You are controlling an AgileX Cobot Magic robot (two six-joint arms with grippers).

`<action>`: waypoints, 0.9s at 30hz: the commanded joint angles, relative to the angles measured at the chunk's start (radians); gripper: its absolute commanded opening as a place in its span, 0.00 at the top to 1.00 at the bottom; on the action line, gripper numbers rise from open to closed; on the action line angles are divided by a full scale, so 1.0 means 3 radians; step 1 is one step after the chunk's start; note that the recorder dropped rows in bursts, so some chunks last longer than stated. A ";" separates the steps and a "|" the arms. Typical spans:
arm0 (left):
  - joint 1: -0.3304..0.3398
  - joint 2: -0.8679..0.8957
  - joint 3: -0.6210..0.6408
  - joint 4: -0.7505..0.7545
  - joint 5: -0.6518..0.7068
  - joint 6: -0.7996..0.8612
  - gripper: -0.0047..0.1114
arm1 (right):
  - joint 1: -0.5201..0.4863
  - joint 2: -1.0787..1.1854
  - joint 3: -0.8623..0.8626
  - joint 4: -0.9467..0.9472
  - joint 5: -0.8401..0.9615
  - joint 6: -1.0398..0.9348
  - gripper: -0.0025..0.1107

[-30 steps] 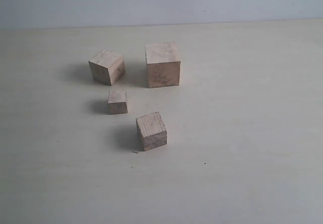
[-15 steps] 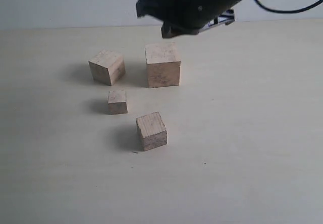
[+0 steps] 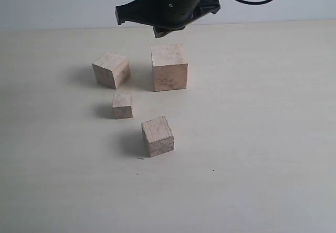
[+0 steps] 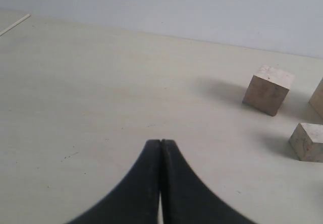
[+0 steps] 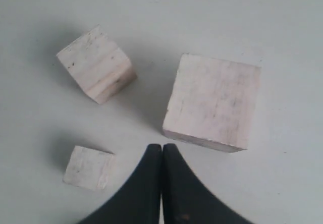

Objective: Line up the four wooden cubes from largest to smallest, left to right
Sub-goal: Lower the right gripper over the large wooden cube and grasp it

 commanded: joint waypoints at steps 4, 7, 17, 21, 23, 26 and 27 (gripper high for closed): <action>-0.0017 -0.0018 0.0006 0.0001 -0.0020 0.0000 0.96 | 0.0005 0.0390 -0.0448 -0.0265 0.0525 0.0321 0.91; -0.0017 -0.0018 0.0006 0.0001 -0.0020 0.0000 0.96 | 0.0005 0.0459 -0.0448 -0.0280 0.0452 0.0128 0.74; -0.0017 -0.0018 0.0006 0.0001 -0.0020 0.0000 0.96 | -0.0001 0.0524 -0.0448 -0.0420 -0.0102 0.0028 0.06; -0.0017 -0.0018 0.0006 0.0001 -0.0020 0.0000 0.96 | -0.0029 0.0630 -0.0448 -0.0588 -0.0019 0.0387 0.06; -0.0017 -0.0018 0.0006 0.0001 -0.0020 0.0000 0.96 | -0.0065 0.0666 -0.0448 -0.0578 0.0018 0.0540 0.06; -0.0017 -0.0018 0.0006 0.0001 -0.0020 0.0000 0.96 | -0.0114 0.0732 -0.0448 -0.0551 0.0021 0.0622 0.06; -0.0017 -0.0018 0.0006 0.0001 -0.0020 0.0000 0.96 | -0.0135 0.0756 -0.0448 -0.0551 0.0014 0.0622 0.06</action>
